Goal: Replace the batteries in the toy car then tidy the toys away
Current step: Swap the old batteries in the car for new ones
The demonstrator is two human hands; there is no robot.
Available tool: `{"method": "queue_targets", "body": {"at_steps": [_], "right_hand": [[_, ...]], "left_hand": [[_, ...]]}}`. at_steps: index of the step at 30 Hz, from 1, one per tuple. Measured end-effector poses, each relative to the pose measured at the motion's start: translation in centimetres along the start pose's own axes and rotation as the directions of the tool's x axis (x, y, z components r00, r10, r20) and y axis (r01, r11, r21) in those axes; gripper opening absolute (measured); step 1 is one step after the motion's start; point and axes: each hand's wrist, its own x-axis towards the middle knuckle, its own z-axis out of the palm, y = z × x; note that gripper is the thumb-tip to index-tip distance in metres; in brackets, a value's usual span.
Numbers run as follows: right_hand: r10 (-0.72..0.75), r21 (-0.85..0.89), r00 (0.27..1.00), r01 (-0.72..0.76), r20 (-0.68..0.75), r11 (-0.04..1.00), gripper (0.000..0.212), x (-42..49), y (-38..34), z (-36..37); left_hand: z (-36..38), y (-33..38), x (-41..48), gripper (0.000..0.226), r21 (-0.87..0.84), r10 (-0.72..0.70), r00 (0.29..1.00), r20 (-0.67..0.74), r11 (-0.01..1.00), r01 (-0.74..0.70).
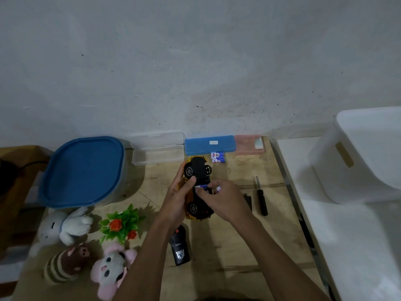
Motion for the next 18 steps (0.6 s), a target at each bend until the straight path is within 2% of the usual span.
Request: {"method": "queue_targets", "body": {"at_steps": [7, 10, 14, 18], "right_hand": [[-0.053, -0.022, 0.998, 0.052, -0.043, 0.998, 0.032, 0.1, -0.2, 0.3], [-0.13, -0.004, 0.987, 0.13, -0.091, 0.992, 0.023, -0.2, -0.3, 0.4], [-0.342, -0.033, 0.939, 0.343, 0.012, 0.939, 0.016, 0.0, 0.3, 0.3], [-0.41, -0.056, 0.897, 0.423, 0.162, 0.904, 0.018, 1.2, 1.2, -0.5]], "left_hand": [[0.2, 0.0, -0.3, 0.057, 0.016, -0.023, 1.0, 0.012, 1.0, 0.023], [0.6, -0.1, -0.4, 0.055, -0.027, -0.056, 0.998, 0.002, 0.998, 0.056], [0.6, -0.3, -0.1, 0.05, -0.064, -0.102, 0.995, -0.001, 0.993, 0.102], [0.0, -0.2, 0.0, 0.048, -0.053, -0.106, 0.994, 0.01, 0.993, 0.106]]}}
